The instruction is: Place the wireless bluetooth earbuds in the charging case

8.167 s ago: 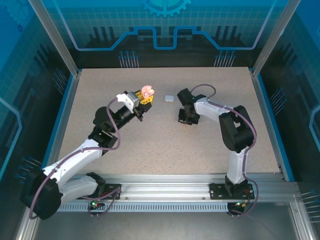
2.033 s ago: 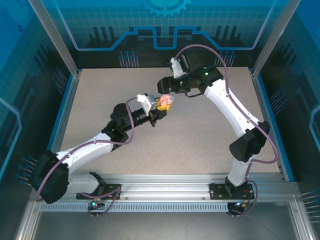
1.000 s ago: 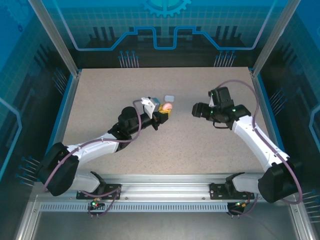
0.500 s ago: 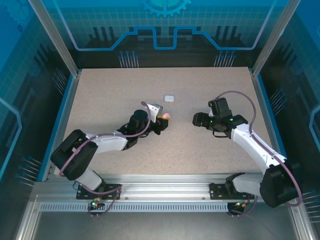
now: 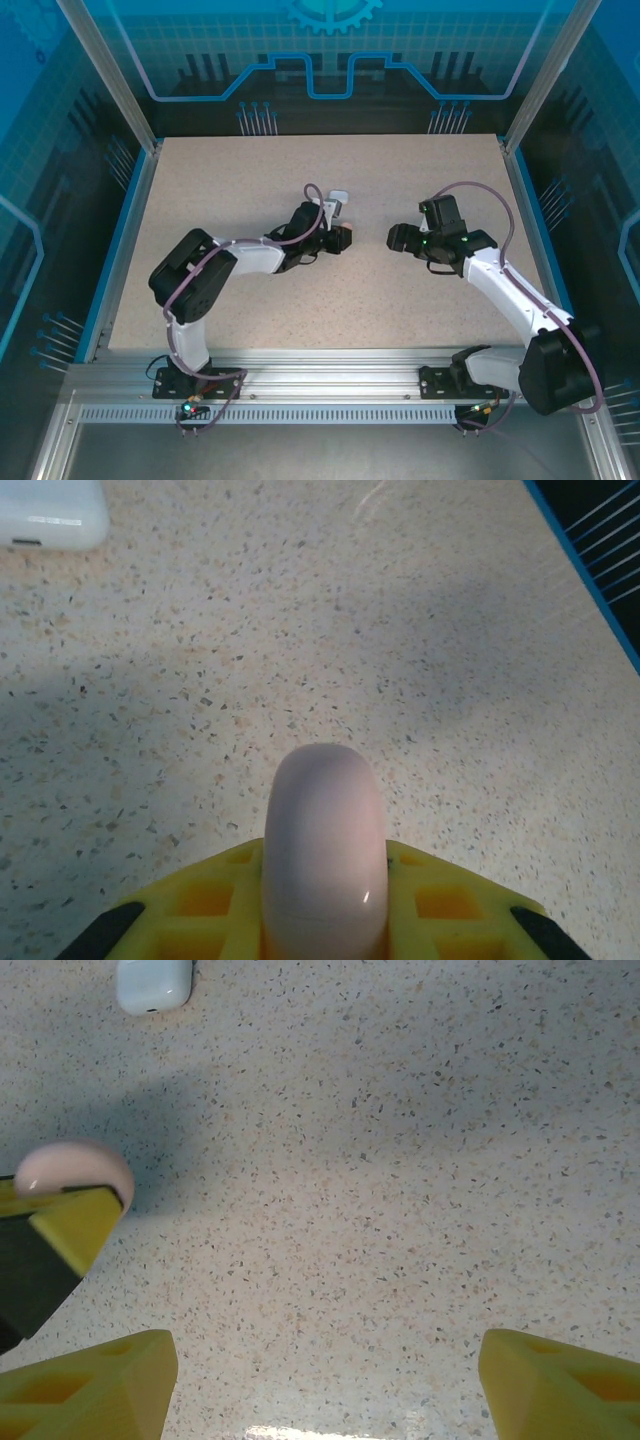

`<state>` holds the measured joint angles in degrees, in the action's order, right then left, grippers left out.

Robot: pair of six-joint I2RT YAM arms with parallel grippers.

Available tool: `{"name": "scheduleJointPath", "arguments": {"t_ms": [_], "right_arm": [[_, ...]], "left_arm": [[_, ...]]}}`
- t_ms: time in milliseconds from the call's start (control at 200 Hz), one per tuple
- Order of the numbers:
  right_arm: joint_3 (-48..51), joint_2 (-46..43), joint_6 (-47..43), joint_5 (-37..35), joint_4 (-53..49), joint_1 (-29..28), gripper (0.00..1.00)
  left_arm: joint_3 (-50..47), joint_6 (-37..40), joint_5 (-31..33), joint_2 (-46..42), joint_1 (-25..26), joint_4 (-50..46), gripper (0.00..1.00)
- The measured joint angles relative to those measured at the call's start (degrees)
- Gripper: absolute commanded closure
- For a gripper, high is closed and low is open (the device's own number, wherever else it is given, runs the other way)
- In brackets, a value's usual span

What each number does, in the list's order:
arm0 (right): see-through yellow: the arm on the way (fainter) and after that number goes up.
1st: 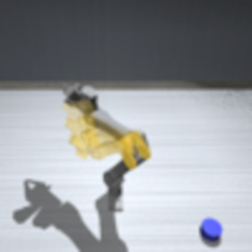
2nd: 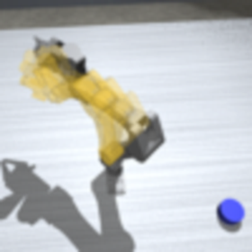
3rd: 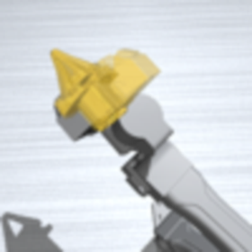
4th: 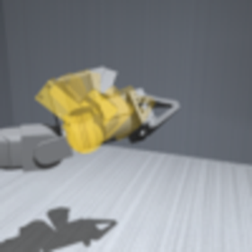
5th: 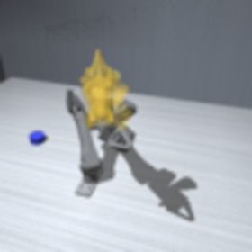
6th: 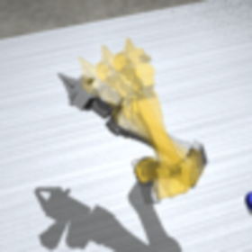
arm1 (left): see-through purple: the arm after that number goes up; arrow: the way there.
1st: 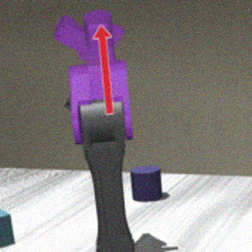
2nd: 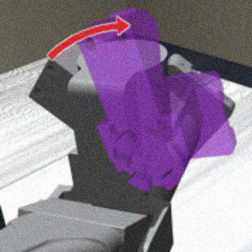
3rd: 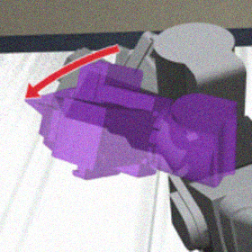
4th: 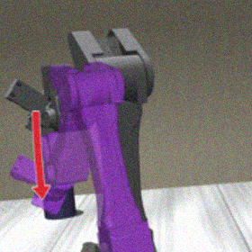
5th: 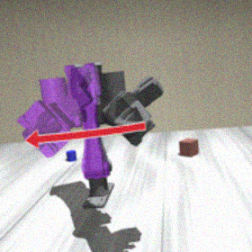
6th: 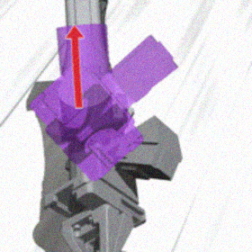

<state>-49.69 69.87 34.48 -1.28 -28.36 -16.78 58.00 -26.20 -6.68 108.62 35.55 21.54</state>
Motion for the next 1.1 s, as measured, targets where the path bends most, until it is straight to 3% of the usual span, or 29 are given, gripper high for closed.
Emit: {"name": "scheduleJointPath", "arguments": {"t_ms": [265, 535, 1020, 1045, 1101], "right_arm": [[-0.5, 0.0, -0.2, 0.2, -0.3, 0.5, 0.20], [-1.1, -0.8, -0.4, 0.2, -0.8, 0.8, 0.20], [-3.5, -1.6, -0.4, 0.2, -1.9, 1.1, 0.19], [-3.7, -1.7, -0.4, 0.2, -2.1, 1.1, 0.19], [-3.9, -1.9, -0.4, 0.2, -2.3, 1.1, 0.18]], "left_arm": [[7.1, -5.3, -0.8, 6.3, -2.1, -8.7, 1.00], [13.0, -8.9, -5.1, 10.7, -5.3, -15.3, 0.86], [19.1, -9.4, -8.0, 12.3, -7.5, -22.6, 0.38], [19.1, -9.3, -7.9, 12.1, -7.6, -23.0, 0.31], [19.0, -8.5, -7.5, 11.4, -8.3, -24.0, 0.24]]}}
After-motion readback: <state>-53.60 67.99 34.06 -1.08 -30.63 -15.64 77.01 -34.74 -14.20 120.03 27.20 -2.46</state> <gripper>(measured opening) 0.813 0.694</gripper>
